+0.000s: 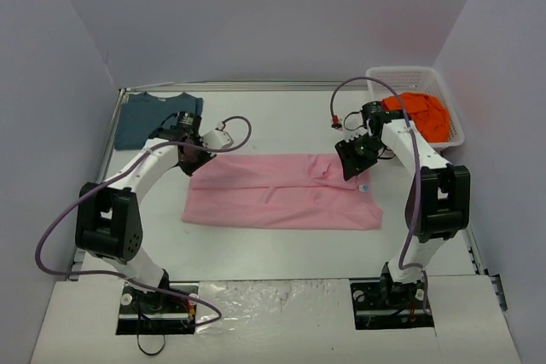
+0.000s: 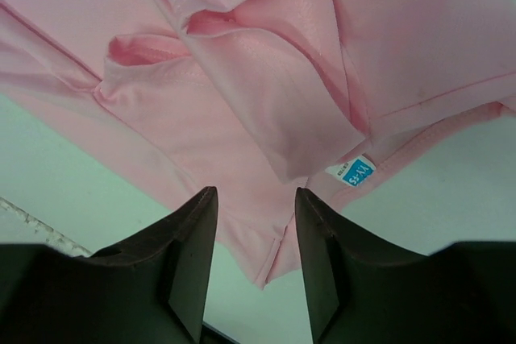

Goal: Fold and stack the t-shirts
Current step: Fold the other side of the tshirt into a rectangle

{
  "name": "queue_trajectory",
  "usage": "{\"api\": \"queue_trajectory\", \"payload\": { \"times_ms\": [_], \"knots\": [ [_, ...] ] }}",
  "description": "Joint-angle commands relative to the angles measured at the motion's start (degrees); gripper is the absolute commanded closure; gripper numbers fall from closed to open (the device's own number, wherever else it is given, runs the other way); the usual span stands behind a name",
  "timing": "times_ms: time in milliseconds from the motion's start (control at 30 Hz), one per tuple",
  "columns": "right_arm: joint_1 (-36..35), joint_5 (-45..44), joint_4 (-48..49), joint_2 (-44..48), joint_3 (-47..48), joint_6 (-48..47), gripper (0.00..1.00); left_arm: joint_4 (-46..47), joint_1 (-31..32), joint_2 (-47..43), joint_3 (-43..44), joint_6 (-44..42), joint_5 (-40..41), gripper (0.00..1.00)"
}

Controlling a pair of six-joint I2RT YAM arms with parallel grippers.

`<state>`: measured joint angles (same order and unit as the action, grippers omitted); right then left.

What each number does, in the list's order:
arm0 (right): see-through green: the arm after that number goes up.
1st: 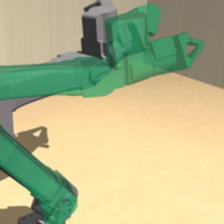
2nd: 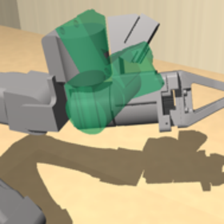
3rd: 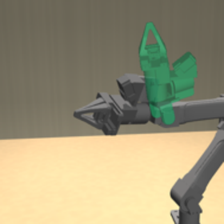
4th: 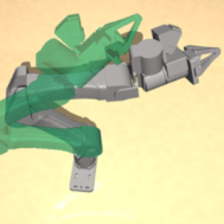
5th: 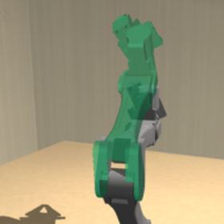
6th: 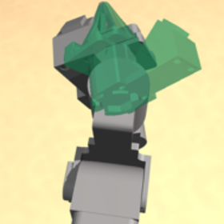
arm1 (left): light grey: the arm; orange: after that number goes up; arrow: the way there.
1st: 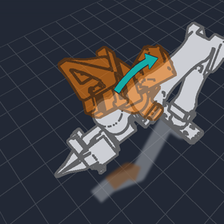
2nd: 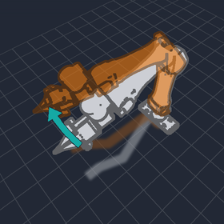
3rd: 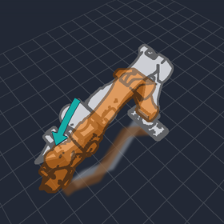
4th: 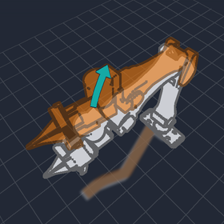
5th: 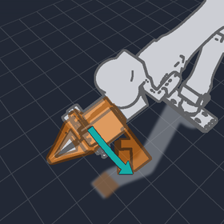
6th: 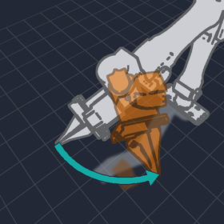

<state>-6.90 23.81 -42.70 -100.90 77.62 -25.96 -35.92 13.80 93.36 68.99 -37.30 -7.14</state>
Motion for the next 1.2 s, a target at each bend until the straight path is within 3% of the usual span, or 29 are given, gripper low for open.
{"api": "queue_trajectory", "payload": {
  "times_ms": [0, 200, 333, 700, 1167],
  "knots": [
    [-0.49, 1.94, -6.69, 4.48, 2.18, -2.60, 0.60, -5.47, -0.53, -6.51, 4.66, 1.79, 0.98, 0.82],
    [-0.49, 2.02, -7.23, 6.07, 1.30, -4.80, 0.58, -11.53, -1.23, -9.51, 9.14, 4.25, 1.87, 0.82],
    [-0.49, 3.78, -5.73, 1.43, 2.88, -5.51, 0.59, -15.49, -1.58, -10.65, 11.87, 6.62, -1.29, 0.82],
    [-1.36, 9.14, -5.99, -12.73, 15.18, -7.35, 0.59, -14.26, -4.39, -13.56, 6.24, 7.85, -2.36, 0.81],
    [-5.58, 12.40, -6.61, -17.75, 15.98, -8.94, 0.60, -14.00, -8.53, -15.58, 5.01, 8.56, -4.99, 0.80]
  ]
}}
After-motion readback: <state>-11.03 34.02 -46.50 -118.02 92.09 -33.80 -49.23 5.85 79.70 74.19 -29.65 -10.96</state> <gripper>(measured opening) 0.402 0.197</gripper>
